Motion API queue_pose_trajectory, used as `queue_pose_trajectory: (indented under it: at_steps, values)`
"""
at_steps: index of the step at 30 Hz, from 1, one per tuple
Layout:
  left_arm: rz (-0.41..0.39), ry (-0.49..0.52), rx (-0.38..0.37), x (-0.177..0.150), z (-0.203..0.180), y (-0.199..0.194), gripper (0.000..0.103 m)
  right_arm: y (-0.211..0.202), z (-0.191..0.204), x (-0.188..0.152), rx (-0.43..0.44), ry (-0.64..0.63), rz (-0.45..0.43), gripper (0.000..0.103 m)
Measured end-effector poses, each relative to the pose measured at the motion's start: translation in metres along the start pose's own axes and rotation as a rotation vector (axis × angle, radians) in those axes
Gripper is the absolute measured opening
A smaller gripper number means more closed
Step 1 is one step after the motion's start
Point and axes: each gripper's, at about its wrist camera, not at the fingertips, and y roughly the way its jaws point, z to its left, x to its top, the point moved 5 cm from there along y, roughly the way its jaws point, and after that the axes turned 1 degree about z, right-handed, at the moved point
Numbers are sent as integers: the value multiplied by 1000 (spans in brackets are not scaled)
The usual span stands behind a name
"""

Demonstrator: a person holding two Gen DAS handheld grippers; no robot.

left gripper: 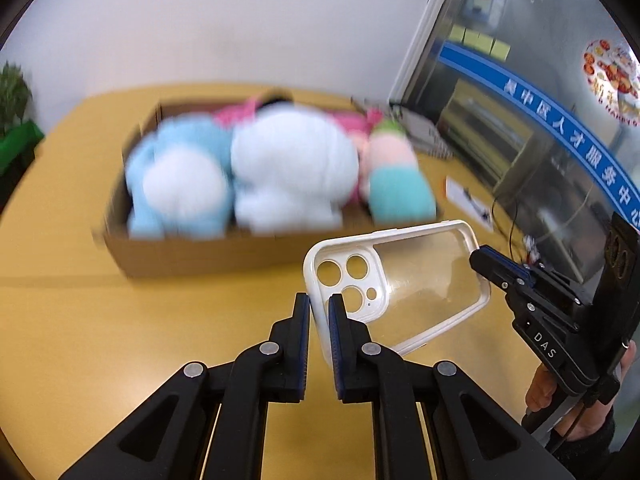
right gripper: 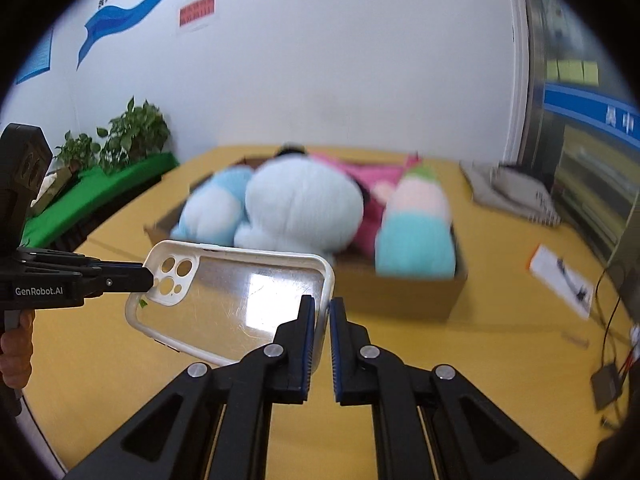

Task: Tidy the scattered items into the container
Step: 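Carry the phone case over the box and drop it onto the pink bear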

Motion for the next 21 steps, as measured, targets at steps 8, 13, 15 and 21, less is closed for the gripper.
queue_pose_trajectory:
  at_steps: [8,13,15,21]
  values:
    - [-100,59,35,139,18,12,9,36,-12,121,-11,0,-123,7]
    - [-105,71,75,207,34,48,9,84,-23,179,-64,-18,-147,7]
    - [-85,67,78,224,41,67,9,109,-31,187,-64,-10,-127,7]
    - [10,40,98,246,60,148,7,195,-60,175,-97,40,-23,7]
